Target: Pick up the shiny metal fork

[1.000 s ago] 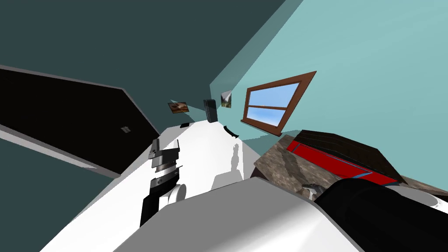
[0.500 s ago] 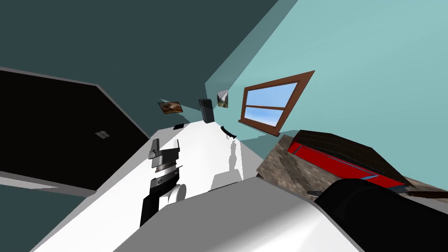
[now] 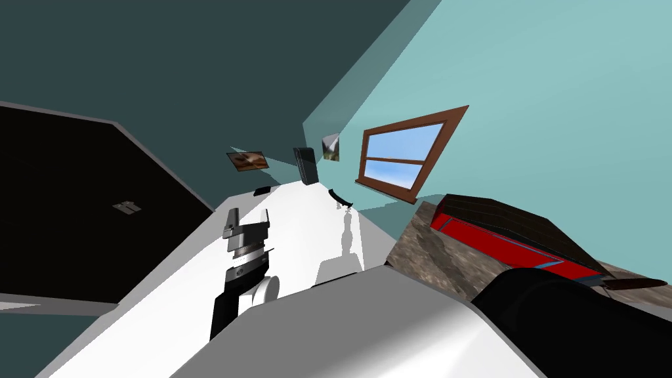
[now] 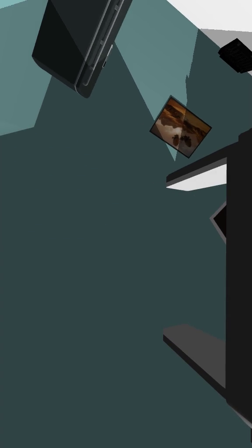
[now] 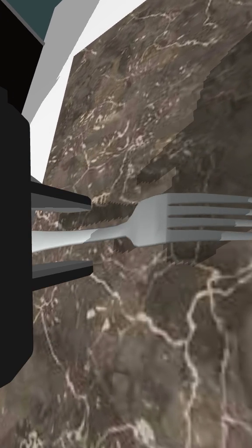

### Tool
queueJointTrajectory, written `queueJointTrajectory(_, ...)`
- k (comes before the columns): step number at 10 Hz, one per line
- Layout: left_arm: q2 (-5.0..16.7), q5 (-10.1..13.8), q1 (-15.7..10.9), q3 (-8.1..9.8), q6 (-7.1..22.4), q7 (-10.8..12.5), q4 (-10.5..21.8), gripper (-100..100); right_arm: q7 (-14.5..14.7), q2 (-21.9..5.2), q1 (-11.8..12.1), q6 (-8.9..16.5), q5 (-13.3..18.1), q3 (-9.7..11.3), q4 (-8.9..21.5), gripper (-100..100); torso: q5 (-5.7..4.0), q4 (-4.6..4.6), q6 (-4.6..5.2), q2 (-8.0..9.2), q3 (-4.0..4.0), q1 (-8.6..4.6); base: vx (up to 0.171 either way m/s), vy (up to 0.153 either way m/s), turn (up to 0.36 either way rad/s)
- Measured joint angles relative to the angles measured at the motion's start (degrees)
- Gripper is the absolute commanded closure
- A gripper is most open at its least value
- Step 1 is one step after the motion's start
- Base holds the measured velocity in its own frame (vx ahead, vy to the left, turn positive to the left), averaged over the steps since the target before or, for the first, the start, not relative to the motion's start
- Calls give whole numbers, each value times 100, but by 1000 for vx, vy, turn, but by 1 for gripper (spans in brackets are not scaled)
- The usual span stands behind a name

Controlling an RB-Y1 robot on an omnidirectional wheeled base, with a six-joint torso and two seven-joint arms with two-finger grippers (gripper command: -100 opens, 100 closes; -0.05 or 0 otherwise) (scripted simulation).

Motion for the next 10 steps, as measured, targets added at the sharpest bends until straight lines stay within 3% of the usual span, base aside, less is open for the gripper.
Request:
queueJointTrajectory(2, 0, 0, 0, 0, 0, 0, 0, 0, 2, 0, -2, 0, -1, 1, -1, 100, 0, 1, 3, 6, 3, -2, 0, 0, 0)
queueJointTrajectory(3, 0, 0, 0, 0, 0, 0, 0, 0, 2, 0, -2, 0, -1, 1, -1, 0, 0, 1, 3, 6, 3, -2, 0, 0, 0)
queueJointTrajectory(4, 0, 0, 0, 0, 0, 0, 0, 0, 2, 0, -2, 0, -1, 1, -1, 100, 1, 1, 3, 7, 4, -2, -130, -7, 306)
queueJointTrajectory(10, 0, 0, -2, 0, 1, 0, 1, 0, -830, -117, -284, -123, 98, 206, -163, 100, -6, 15, 2, 63, 37, -18, -173, -20, 177)
